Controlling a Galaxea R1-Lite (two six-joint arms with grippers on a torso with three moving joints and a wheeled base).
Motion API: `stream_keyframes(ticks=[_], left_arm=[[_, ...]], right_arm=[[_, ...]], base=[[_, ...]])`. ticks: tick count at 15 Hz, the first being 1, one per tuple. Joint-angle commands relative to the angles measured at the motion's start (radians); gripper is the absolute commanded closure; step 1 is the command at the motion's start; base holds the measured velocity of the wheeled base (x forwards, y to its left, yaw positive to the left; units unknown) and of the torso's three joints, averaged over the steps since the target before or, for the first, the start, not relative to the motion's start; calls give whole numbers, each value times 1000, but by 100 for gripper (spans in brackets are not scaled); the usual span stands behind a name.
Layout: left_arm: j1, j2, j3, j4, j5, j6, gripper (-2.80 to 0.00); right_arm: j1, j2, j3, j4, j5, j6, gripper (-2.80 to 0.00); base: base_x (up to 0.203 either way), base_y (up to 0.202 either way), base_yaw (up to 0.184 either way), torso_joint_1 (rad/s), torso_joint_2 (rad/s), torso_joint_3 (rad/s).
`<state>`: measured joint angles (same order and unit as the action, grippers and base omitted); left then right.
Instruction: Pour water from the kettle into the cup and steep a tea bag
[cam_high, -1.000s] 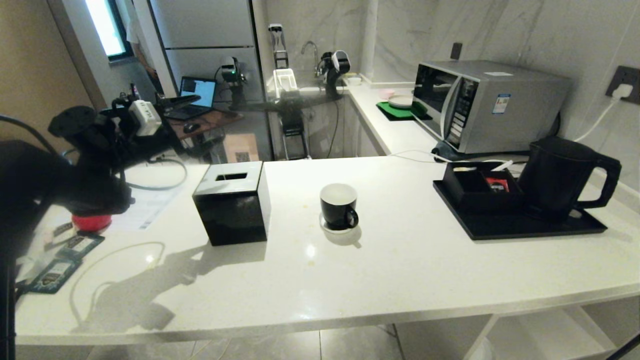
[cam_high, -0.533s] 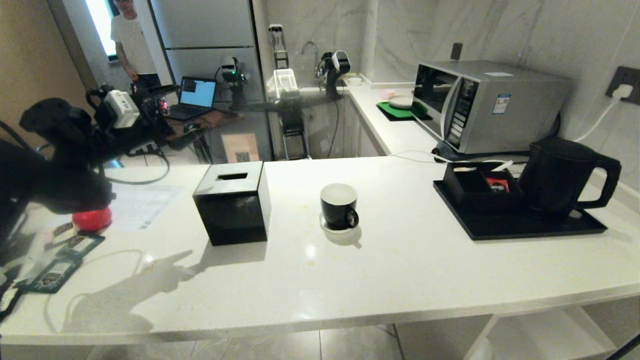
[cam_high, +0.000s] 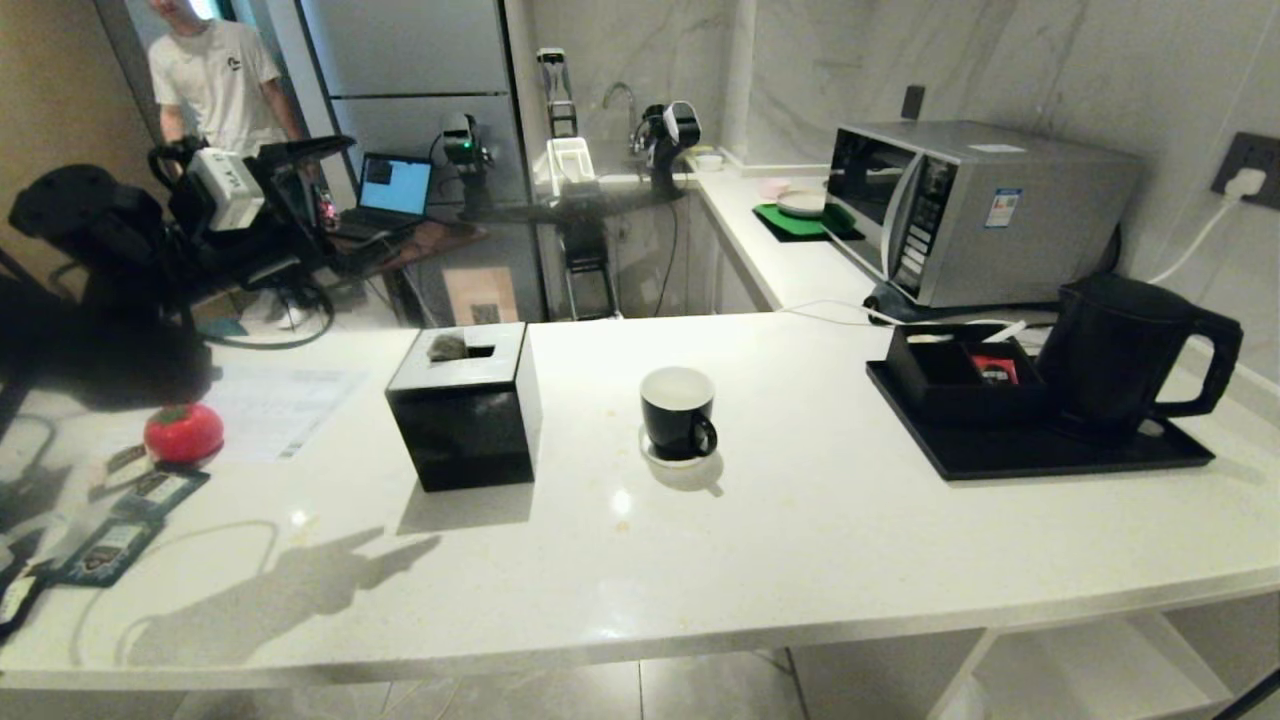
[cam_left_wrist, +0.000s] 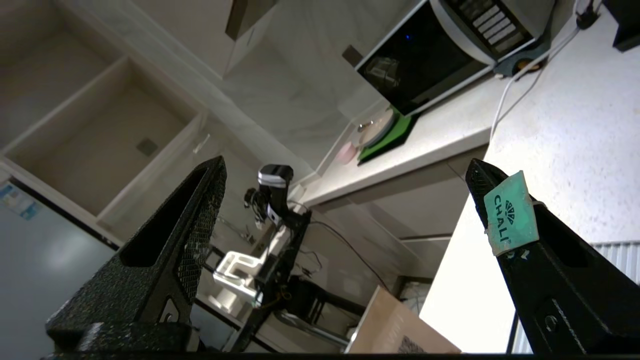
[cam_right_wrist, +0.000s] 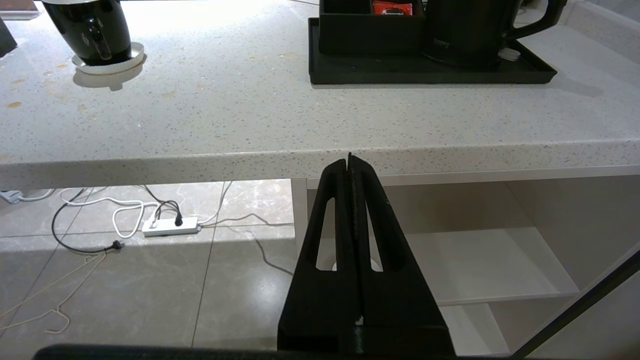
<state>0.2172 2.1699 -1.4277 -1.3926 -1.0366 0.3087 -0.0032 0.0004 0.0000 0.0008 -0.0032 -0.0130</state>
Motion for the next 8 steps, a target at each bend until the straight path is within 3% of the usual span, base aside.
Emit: stream_keyframes(ticks=[1,8], left_arm=[[2,-38,6,-3,-5,2,-280],[19,-59,76,-50,-5,13,-280]], right_arm=[[0,1,0,1,0,-1,0],[0,1,0,0,0,-1,0]], base=[[0,0,0,0,0,0],[0,0,0,0,0,0]])
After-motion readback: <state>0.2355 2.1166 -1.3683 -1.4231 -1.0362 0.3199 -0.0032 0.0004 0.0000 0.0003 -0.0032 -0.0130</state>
